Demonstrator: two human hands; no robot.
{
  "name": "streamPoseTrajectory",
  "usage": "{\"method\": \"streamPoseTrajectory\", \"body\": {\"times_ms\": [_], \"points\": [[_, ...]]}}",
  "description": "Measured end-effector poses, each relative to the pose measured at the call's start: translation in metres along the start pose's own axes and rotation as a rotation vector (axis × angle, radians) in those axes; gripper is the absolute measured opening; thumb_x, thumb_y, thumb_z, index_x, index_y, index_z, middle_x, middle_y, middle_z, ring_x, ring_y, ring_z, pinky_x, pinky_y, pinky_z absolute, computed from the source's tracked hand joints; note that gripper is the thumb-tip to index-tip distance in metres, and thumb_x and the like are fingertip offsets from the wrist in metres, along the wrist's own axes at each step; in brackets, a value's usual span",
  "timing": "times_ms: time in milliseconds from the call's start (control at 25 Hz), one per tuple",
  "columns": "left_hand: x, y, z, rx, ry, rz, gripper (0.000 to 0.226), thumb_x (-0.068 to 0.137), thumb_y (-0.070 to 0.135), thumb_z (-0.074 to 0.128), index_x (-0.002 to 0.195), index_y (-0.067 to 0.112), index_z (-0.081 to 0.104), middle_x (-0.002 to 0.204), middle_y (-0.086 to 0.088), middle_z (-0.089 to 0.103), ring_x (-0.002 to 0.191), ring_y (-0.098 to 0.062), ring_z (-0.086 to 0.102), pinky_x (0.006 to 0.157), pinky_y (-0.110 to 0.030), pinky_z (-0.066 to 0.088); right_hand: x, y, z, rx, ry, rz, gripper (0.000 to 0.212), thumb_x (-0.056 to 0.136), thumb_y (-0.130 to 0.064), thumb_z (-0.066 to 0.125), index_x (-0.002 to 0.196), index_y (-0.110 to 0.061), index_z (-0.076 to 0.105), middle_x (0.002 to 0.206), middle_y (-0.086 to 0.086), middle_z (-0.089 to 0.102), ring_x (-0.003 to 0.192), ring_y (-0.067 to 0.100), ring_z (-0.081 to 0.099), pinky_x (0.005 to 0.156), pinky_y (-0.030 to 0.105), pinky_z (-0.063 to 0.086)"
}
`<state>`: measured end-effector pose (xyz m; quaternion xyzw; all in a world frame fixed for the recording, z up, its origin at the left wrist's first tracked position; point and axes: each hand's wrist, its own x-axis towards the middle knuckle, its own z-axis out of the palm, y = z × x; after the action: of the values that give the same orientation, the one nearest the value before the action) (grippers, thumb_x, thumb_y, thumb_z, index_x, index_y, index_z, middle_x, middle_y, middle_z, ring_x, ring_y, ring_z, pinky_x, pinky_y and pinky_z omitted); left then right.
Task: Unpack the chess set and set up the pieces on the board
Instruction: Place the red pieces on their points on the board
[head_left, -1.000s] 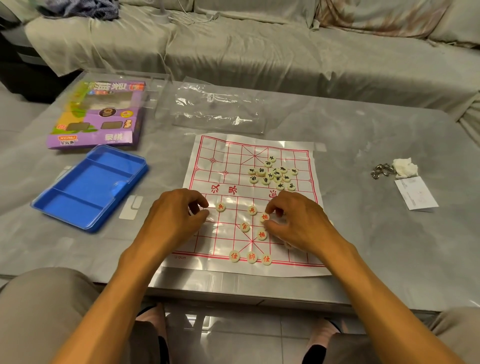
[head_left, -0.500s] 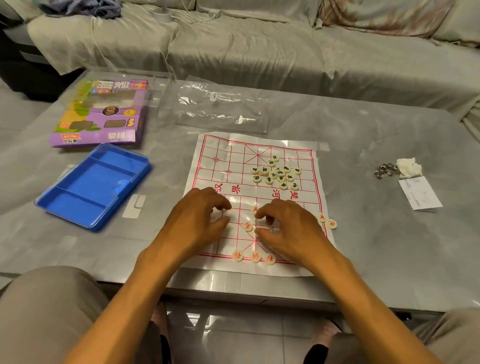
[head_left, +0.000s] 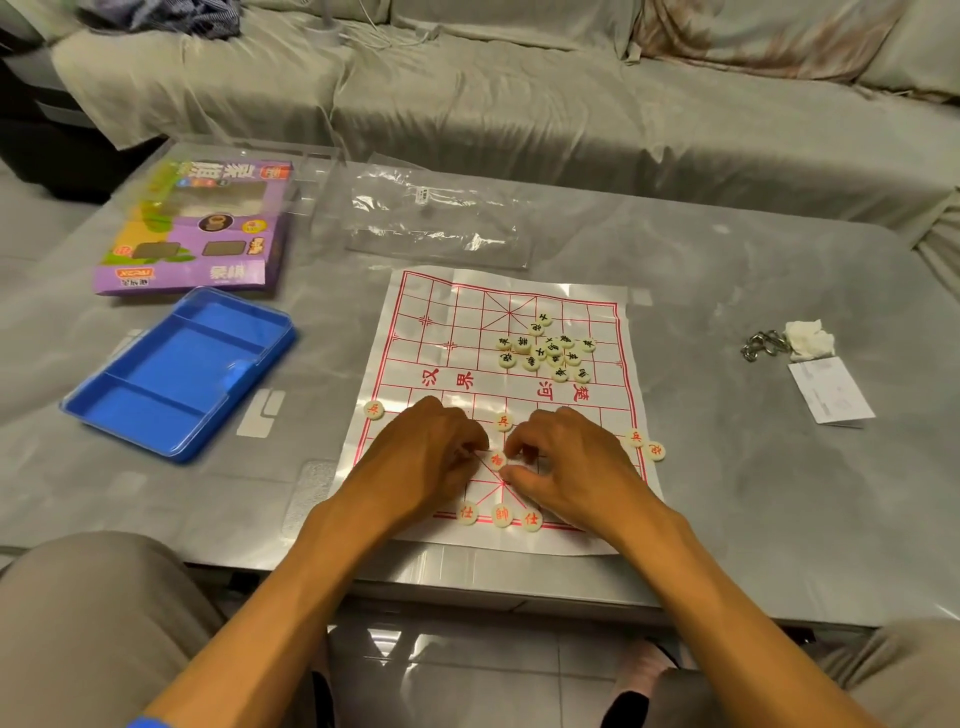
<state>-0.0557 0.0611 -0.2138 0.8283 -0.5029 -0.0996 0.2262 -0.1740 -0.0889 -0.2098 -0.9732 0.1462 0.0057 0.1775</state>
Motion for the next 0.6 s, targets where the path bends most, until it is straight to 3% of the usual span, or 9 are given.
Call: {"method": "streamPoseTrajectory", "body": {"times_ms": [160,360,480,600], "points": [[-0.005,-0.010,-0.004,-0.028,0.073,-0.038,0.030,0.086,0.042,0.063,0.113,0.028,0.066,0.117,0.009,0.063,0.097,-0.003,0.043,0.086,-0.018,0.035,0.016,-0.022,0.009,0.012,0.048,-0.040,0.028,0.091,-0.047,0.055,0.103,-0.025,0.068,0.101,-0.006,0.066,0.088,0.008,0.049,0.071,0.022,0.044],[-0.001,-0.011,0.000,-0.028,0.029,-0.018,0.027,0.087,0.040,0.063,0.109,0.026,0.070,0.115,0.008,0.064,0.098,-0.008,0.049,0.083,-0.020,0.041,-0.021,0.018,-0.016,0.085,0.186,0.150,0.021,0.090,-0.042,0.060,0.105,-0.028,0.065,0.103,-0.012,0.065,0.093,0.005,0.055,0.083,0.023,0.048],[0.002,-0.014,-0.001,-0.004,0.078,-0.093,0.023,0.087,0.033,0.065,0.105,0.021,0.072,0.111,0.002,0.067,0.097,-0.013,0.055,0.081,-0.019,0.039,-0.053,0.036,-0.024,0.075,0.143,0.262,0.026,0.086,-0.048,0.062,0.107,-0.031,0.061,0.100,-0.016,0.063,0.092,0.007,0.058,0.081,0.023,0.049],[-0.002,-0.015,-0.003,-0.032,0.111,-0.134,0.022,0.087,0.031,0.065,0.106,0.022,0.071,0.111,0.002,0.066,0.096,-0.012,0.055,0.081,-0.021,0.041,-0.063,0.034,-0.021,0.043,0.077,0.253,0.033,0.085,-0.051,0.061,0.112,-0.032,0.058,0.096,-0.018,0.059,0.091,0.006,0.055,0.081,0.018,0.045]]}}
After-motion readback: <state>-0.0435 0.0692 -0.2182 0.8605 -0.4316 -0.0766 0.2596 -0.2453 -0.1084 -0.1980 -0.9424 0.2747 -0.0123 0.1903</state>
